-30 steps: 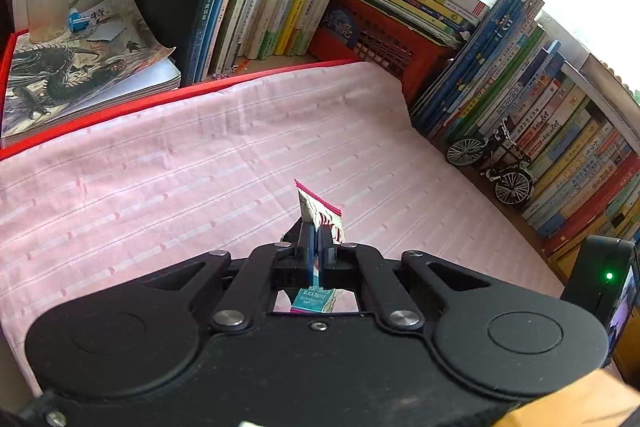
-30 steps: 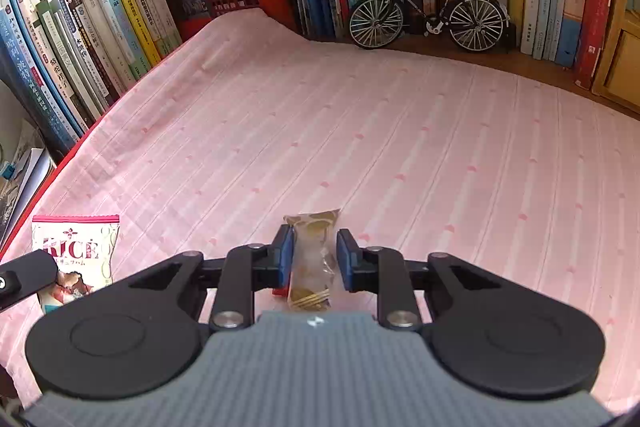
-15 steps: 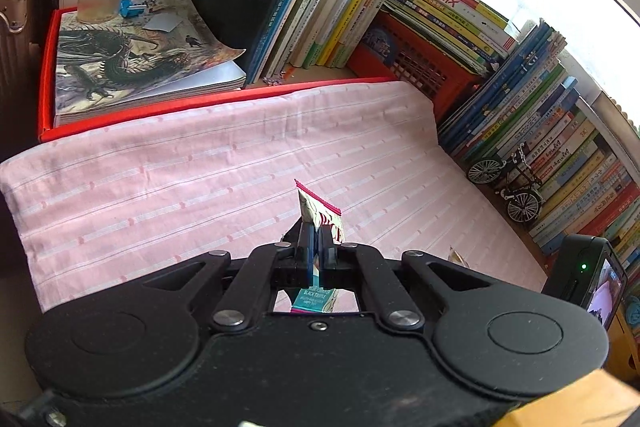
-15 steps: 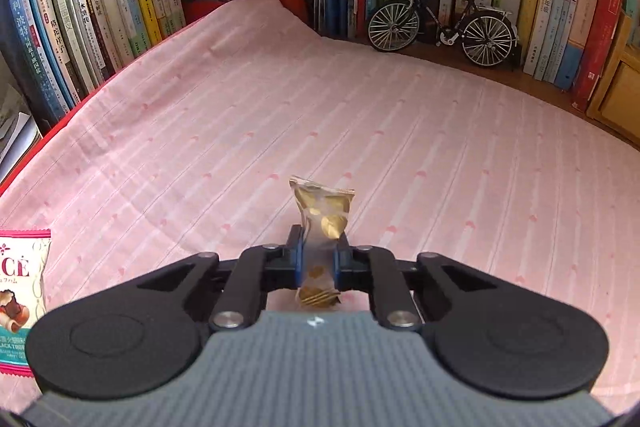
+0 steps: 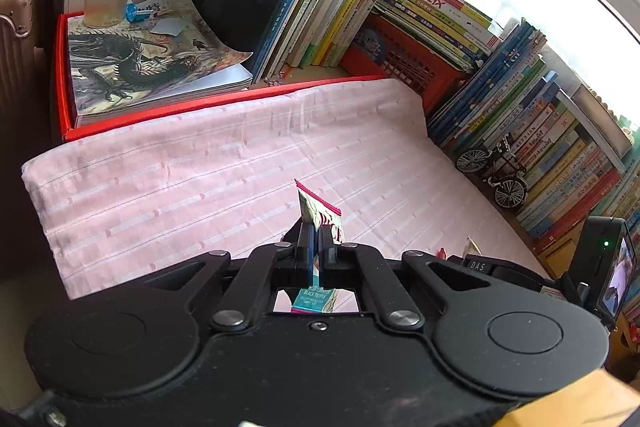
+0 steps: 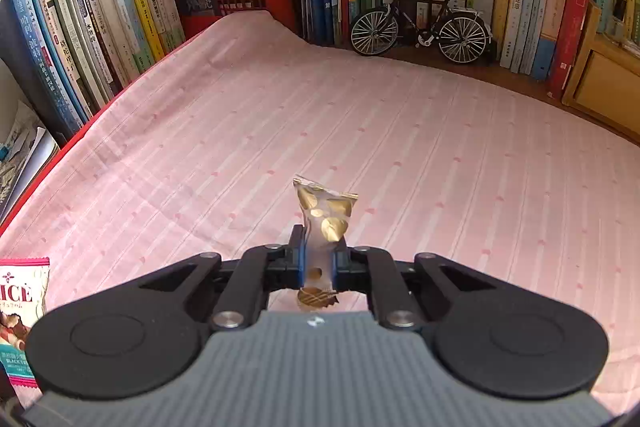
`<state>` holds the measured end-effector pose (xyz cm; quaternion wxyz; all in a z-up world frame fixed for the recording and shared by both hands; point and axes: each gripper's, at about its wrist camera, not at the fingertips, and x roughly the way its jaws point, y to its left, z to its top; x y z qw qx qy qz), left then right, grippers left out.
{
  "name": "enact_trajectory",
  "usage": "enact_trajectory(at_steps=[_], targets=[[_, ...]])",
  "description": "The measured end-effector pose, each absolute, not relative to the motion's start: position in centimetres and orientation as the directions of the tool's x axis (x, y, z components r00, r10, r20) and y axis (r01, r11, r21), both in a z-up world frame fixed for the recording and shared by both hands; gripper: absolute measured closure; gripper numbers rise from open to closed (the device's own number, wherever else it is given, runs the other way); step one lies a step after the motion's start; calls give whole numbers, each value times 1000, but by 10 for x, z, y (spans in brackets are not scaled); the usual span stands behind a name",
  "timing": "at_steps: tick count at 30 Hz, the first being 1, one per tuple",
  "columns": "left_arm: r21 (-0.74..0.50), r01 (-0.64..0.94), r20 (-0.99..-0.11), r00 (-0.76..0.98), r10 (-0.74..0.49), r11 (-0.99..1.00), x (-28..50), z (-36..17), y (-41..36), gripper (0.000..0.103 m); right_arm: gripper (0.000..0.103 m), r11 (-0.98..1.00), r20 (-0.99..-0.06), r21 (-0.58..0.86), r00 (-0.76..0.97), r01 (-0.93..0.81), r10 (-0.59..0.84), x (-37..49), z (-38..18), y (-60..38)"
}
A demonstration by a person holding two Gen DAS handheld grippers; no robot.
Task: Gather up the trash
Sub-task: 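Carry the RICE bag and clear wrapper off the bed toward the bin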
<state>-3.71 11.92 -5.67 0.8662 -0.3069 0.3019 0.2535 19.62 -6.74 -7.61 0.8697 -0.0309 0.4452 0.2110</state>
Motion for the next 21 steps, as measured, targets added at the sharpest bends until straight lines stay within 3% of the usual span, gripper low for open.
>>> enact_trajectory(at_steps=[8, 13, 15, 21], targets=[[-395, -619, -693, 686, 223, 679, -56, -63, 118, 102, 86, 909, -797, 74, 523, -410, 301, 207, -79, -58], [-409, -619, -697, 686, 209, 670, -63, -69, 123, 102, 78, 904, -830, 30, 494, -427, 261, 215, -97, -42], [-410, -621, -698, 685, 208, 668, -64, -70, 126, 102, 86, 900, -820, 11, 511, -435, 257, 212, -100, -40], [-417, -617, -692, 691, 207, 668, -65, -70, 133, 102, 90, 903, -811, 8, 526, -429, 257, 207, -95, -44]])
